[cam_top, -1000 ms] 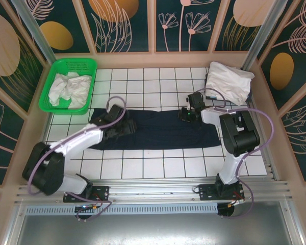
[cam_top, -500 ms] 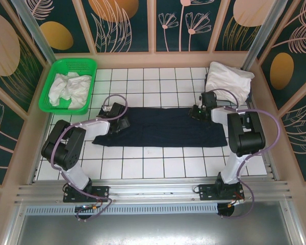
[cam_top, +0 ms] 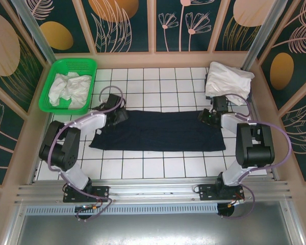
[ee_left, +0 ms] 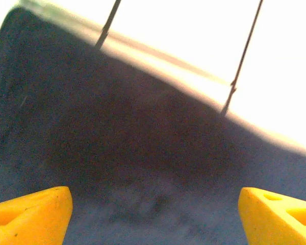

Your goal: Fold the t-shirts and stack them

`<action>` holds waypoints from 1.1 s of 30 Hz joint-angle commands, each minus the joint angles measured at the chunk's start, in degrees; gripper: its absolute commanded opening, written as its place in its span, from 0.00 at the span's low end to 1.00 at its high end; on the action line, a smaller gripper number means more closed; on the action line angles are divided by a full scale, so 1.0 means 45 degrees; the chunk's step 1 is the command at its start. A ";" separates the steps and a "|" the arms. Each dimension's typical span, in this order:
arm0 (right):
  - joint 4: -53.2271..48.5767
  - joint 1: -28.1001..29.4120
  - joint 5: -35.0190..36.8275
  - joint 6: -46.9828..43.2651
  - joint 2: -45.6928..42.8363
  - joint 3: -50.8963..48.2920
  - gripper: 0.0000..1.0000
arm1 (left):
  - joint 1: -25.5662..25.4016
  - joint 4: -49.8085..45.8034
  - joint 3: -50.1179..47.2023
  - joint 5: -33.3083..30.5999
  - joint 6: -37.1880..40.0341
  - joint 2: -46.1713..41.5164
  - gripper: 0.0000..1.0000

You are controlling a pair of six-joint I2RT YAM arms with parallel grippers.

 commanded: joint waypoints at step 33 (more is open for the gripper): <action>-0.3787 0.3529 0.2129 -0.0606 -0.1672 0.0297 0.47 | 0.0409 0.0247 1.0081 0.2691 0.3095 0.6142 0.90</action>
